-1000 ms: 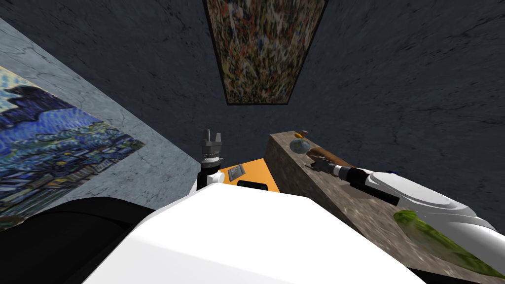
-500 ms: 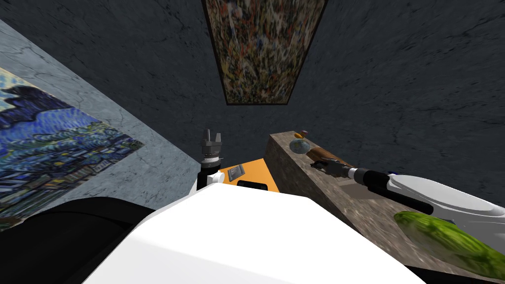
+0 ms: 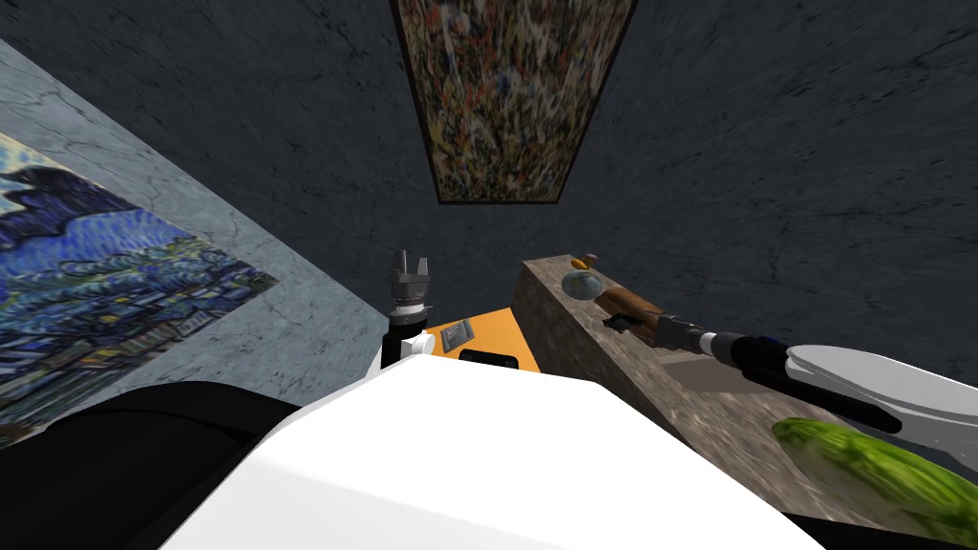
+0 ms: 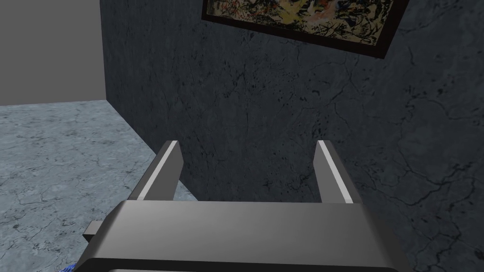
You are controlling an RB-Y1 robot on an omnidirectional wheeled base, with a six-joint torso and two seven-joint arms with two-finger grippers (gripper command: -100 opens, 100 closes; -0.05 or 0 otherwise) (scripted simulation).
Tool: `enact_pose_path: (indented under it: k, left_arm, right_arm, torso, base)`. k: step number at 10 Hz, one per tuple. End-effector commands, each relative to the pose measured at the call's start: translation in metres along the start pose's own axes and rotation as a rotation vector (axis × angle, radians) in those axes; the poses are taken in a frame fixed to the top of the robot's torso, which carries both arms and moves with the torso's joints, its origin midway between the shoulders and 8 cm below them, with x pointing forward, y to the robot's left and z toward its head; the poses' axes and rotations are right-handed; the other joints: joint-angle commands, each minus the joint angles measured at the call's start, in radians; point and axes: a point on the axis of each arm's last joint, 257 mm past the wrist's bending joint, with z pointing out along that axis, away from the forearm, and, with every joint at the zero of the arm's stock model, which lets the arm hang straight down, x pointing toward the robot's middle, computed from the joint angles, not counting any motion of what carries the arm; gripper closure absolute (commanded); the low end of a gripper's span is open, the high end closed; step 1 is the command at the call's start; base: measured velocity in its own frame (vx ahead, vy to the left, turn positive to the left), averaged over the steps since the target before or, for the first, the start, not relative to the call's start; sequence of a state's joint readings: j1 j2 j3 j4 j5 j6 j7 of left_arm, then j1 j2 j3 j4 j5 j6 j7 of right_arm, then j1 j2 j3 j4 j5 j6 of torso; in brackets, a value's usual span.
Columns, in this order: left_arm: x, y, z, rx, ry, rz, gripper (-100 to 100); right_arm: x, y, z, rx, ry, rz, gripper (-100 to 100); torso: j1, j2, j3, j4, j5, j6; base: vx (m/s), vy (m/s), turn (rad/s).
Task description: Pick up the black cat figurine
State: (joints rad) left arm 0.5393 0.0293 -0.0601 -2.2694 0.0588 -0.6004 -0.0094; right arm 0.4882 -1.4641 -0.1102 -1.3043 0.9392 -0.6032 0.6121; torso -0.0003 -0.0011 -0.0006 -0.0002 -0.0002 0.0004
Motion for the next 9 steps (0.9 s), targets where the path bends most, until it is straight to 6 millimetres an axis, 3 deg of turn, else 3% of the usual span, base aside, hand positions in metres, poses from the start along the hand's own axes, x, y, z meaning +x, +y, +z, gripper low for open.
enact_pose_path:
  k: [1, 2, 3, 4, 5, 7, 8, 9]
  left_arm:
    - [0.0, 0.0, 0.0, 0.0, 0.0, 0.0, 0]
    - [0.0, 0.0, 0.0, 0.0, 0.0, 0.0, 0]
    - [0.0, 0.0, 0.0, 0.0, 0.0, 0.0, 0]
    - [0.0, 0.0, 0.0, 0.0, 0.0, 0.0, 0]
    - [0.0, 0.0, 0.0, 0.0, 0.0, 0.0, 0]
    - [0.0, 0.0, 0.0, 0.0, 0.0, 0.0, 0]
    - [0.0, 0.0, 0.0, 0.0, 0.0, 0.0, 0]
    - [0.0, 0.0, 0.0, 0.0, 0.0, 0.0, 0]
  right_arm:
    - [0.026, 0.004, -0.009, -0.023, 0.067, -0.026, -100]
    - [0.016, 0.005, -0.004, -0.014, 0.039, -0.016, -100]
    - [0.018, 0.005, -0.005, -0.015, 0.044, -0.019, 0]
    - [0.03, 0.032, 0.005, -0.05, 0.058, 0.012, -100]
    - [0.035, 0.032, 0.007, -0.049, 0.066, 0.017, -100]
    - [0.019, 0.001, 0.012, 0.004, 0.038, 0.002, -100]
    - [0.034, 0.037, 0.023, -0.047, 0.058, 0.043, -100]
    - [0.032, 0.034, 0.028, -0.045, 0.056, 0.035, -100]
  torso:
    - [0.0, 0.0, 0.0, 0.0, 0.0, 0.0]
    - [0.0, -0.002, -0.001, 0.0, 0.0, 0.0]
    - [0.0, -0.001, -0.001, 0.0, 0.0, 0.0]
    - [0.0, 0.001, 0.0, 0.0, 0.0, 0.0]
    - [-0.002, 0.004, 0.002, 0.001, -0.001, 0.001]
    - [-0.004, 0.004, 0.002, 0.0, -0.003, 0.001]
    - [-0.003, 0.003, 0.001, 0.0, -0.002, 0.001]
    - [-0.005, 0.004, 0.002, 0.0, -0.003, 0.003]
  base:
    - [0.073, 0.001, 0.057]
    - [0.037, -0.001, 0.013]
    - [0.005, 0.0, -0.001]
    - [-0.035, -0.034, -0.191]
    - [-0.044, -0.026, -0.111]
    - [-0.015, 0.001, 0.012]
    - [-0.036, -0.021, -0.171]
    - [-0.043, -0.021, -0.131]
